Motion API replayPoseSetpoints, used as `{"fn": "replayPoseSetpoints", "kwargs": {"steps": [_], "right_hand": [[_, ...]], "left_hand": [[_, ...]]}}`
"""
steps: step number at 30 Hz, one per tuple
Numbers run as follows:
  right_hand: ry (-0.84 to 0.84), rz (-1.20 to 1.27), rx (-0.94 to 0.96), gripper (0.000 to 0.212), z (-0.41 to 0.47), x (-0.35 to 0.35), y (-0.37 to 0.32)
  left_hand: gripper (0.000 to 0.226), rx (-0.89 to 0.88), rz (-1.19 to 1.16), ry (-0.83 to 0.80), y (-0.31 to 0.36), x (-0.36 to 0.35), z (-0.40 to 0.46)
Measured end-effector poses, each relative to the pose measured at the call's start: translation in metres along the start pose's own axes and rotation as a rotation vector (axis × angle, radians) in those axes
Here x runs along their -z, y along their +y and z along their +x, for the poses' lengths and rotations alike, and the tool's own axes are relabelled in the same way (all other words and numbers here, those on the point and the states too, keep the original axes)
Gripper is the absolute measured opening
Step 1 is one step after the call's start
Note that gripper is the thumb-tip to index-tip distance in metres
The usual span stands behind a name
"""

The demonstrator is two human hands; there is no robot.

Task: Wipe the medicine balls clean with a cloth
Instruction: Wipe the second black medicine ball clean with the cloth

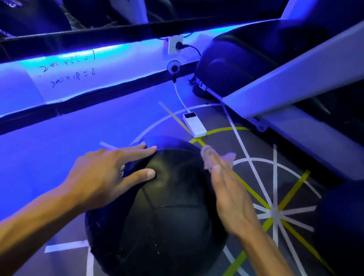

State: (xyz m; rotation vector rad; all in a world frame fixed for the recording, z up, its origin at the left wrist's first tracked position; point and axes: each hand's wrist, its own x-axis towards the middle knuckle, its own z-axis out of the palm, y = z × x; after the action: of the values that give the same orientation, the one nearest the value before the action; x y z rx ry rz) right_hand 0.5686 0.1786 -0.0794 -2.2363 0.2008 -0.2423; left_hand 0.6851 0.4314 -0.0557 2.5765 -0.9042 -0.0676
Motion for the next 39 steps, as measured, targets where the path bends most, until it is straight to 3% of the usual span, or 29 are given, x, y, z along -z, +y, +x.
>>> {"fn": "replayPoseSetpoints", "kwargs": {"steps": [6, 8, 12, 18, 22, 27, 29, 31, 35, 37, 39], "right_hand": [[-0.169, -0.328, 0.567, 0.059, -0.040, -0.026, -0.031], [-0.186, -0.281, 0.524, 0.057, -0.023, -0.010, -0.020], [-0.053, -0.132, 0.029, 0.052, 0.031, 0.014, 0.004], [-0.019, -0.026, 0.225, 0.053, -0.003, 0.002, 0.002], [0.051, 0.043, 0.023, 0.055, 0.013, 0.012, 0.023], [0.087, 0.074, -0.086, 0.056, 0.021, 0.024, 0.031], [0.122, 0.055, -0.027, 0.056, 0.013, 0.022, 0.024], [0.162, -0.054, 0.182, 0.056, -0.005, 0.012, 0.011], [-0.071, -0.435, 0.579, 0.055, -0.066, -0.039, 0.012], [-0.090, -0.566, 0.618, 0.051, -0.078, -0.040, 0.023], [0.002, -0.577, 0.543, 0.053, -0.060, -0.023, 0.031]], "left_hand": [[0.071, 0.023, 0.068, -0.004, 0.001, 0.001, 0.017], [0.061, 0.038, 0.054, -0.018, 0.007, -0.002, 0.019], [0.056, 0.066, 0.035, -0.037, 0.019, -0.008, 0.026], [0.057, 0.118, 0.041, -0.035, 0.007, -0.010, 0.058], [0.045, 0.045, -0.276, -0.061, 0.003, -0.005, 0.078], [0.055, -0.080, -0.488, -0.138, -0.007, -0.023, 0.043], [0.054, -0.067, -0.557, -0.100, -0.005, -0.033, 0.045], [0.052, -0.057, -0.553, -0.091, 0.000, -0.034, 0.054], [0.054, -0.016, -0.584, -0.104, 0.005, -0.032, 0.072], [0.053, -0.006, -0.602, -0.120, 0.009, -0.032, 0.079], [0.050, 0.002, -0.610, -0.120, 0.012, -0.032, 0.085]]}}
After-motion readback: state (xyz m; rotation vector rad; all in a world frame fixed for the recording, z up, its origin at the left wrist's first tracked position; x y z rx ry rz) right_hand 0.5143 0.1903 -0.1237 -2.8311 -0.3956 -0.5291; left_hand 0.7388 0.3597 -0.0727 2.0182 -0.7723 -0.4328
